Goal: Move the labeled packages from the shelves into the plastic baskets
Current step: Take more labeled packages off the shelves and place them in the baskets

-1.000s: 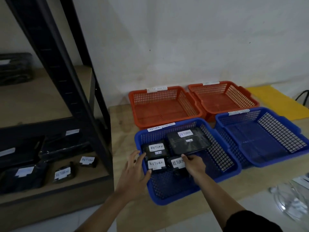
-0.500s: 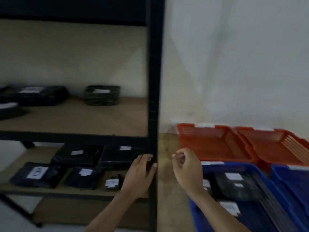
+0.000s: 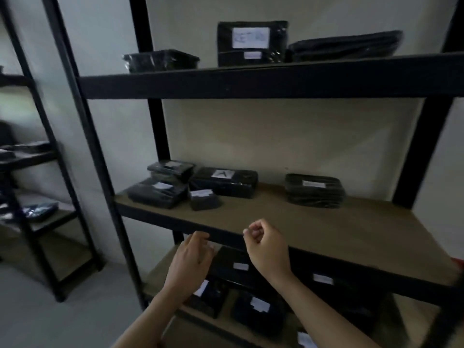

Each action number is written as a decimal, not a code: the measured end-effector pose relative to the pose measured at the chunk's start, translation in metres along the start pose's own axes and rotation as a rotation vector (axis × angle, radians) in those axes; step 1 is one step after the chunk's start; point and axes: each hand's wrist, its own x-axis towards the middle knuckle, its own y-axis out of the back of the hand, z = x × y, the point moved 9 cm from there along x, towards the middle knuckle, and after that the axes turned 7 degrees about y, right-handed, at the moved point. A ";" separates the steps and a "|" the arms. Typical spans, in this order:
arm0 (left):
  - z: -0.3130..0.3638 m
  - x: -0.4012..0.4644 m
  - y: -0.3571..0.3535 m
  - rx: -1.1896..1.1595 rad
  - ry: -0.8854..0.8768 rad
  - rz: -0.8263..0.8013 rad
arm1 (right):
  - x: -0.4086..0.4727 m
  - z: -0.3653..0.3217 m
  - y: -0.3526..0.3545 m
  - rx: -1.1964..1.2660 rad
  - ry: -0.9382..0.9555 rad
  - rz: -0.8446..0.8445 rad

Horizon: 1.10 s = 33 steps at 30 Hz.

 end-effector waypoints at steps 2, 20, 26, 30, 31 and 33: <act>-0.027 0.023 0.021 -0.004 0.000 0.007 | 0.019 -0.015 -0.036 0.024 -0.019 -0.003; -0.125 0.160 0.103 0.016 -0.015 0.121 | 0.126 -0.088 -0.180 -0.066 0.025 -0.043; -0.164 0.197 0.141 0.059 0.086 0.173 | 0.167 -0.115 -0.234 -0.399 0.034 -0.187; -0.198 0.217 0.147 0.041 0.190 0.112 | 0.183 -0.103 -0.262 -0.456 -0.169 -0.357; -0.209 0.222 0.142 0.001 0.237 0.064 | 0.185 -0.099 -0.268 -0.431 -0.213 -0.383; -0.225 0.230 0.132 -0.052 0.305 -0.009 | 0.189 -0.089 -0.274 -0.369 -0.285 -0.363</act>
